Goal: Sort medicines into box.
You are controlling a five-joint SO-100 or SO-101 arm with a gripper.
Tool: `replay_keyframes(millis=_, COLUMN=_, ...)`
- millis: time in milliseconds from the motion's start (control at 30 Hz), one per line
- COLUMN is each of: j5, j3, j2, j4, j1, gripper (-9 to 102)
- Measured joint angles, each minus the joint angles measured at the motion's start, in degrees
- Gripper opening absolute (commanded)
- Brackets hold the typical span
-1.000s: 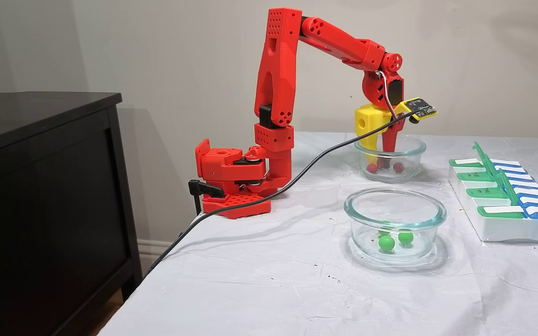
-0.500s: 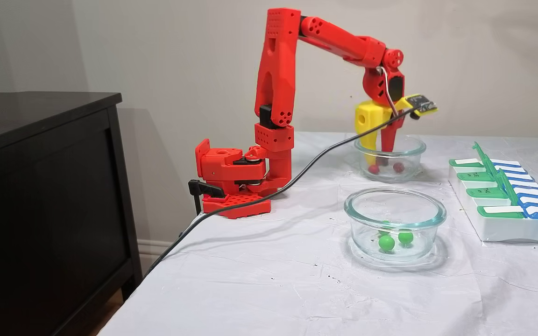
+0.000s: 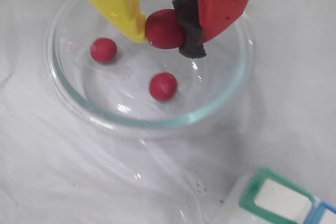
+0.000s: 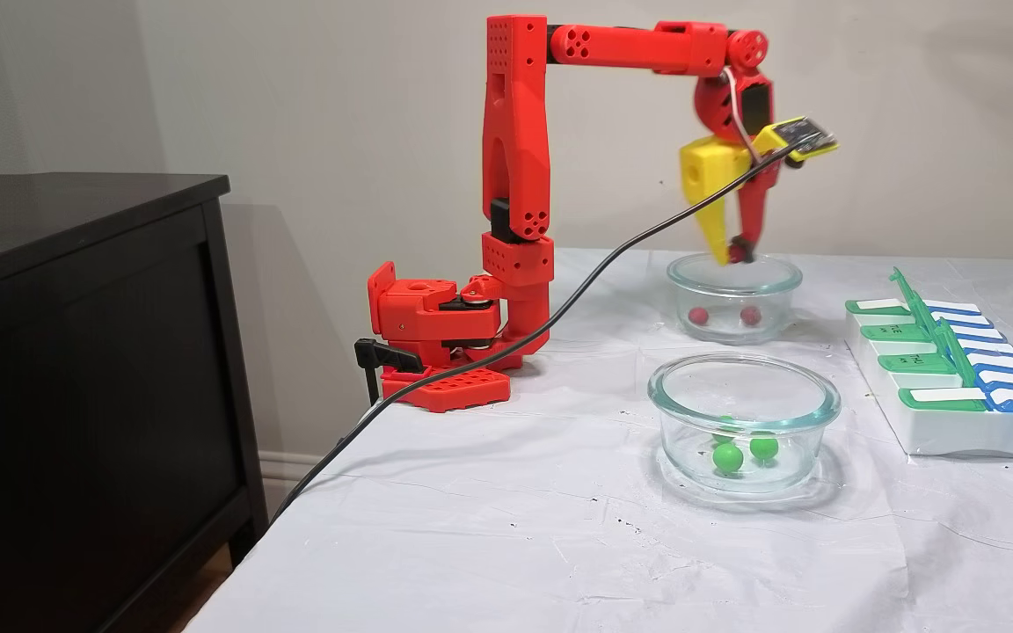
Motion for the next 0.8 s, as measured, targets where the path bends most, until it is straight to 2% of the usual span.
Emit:
replay_keyframes(millis=367, j5=-2.72, j3=-3.43, j2=0.0, j4=-7.73, j1=12.22, gripper=0)
replay_keyframes(millis=533, j5=-3.34, j3=-3.43, j2=-1.23, j4=-13.18, j1=13.89, gripper=0)
replay_keyframes(millis=800, j5=-4.57, j3=-1.41, j2=-4.75, j4=-16.61, j1=13.8, gripper=0)
